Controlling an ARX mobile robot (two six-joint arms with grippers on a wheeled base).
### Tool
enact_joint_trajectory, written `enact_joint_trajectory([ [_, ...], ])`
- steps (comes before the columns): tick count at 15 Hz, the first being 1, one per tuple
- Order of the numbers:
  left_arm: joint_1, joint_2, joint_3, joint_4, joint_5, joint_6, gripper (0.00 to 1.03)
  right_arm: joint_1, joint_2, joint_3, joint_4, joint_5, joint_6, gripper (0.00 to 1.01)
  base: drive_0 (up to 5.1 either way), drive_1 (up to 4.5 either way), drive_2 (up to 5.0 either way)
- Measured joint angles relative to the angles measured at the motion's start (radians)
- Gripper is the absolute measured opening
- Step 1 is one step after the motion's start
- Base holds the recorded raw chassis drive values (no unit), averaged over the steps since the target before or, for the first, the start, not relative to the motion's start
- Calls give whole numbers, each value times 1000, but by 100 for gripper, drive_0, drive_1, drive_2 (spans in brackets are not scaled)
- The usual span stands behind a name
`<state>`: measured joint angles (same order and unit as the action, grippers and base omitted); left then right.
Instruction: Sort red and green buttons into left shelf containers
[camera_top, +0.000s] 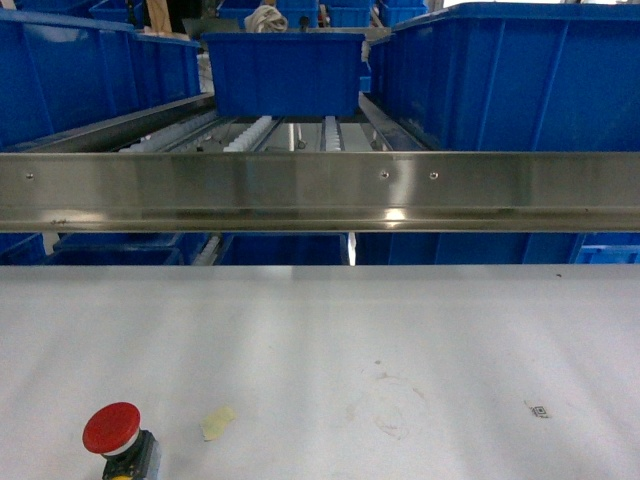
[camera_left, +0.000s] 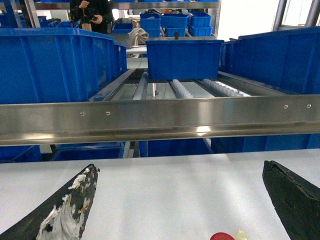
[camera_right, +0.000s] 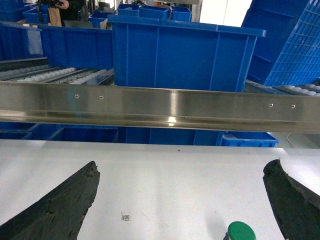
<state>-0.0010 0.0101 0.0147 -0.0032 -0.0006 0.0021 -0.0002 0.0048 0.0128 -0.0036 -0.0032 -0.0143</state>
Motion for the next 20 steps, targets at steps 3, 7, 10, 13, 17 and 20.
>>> enact_joint_trajectory([
  [3,0,0,0,0,0,0,98,0,0,0,0,0,0,98,0,0,0],
  [7,0,0,0,0,0,0,98,0,0,0,0,0,0,98,0,0,0],
  [10,0,0,0,0,0,0,98,0,0,0,0,0,0,98,0,0,0],
  [13,0,0,0,0,0,0,98,0,0,0,0,0,0,98,0,0,0],
  [17,0,0,0,0,0,0,98,0,0,0,0,0,0,98,0,0,0],
  [20,35,625,11,537,112,-66,98,-87,635,7,649,5,-5,98,0,0,0],
])
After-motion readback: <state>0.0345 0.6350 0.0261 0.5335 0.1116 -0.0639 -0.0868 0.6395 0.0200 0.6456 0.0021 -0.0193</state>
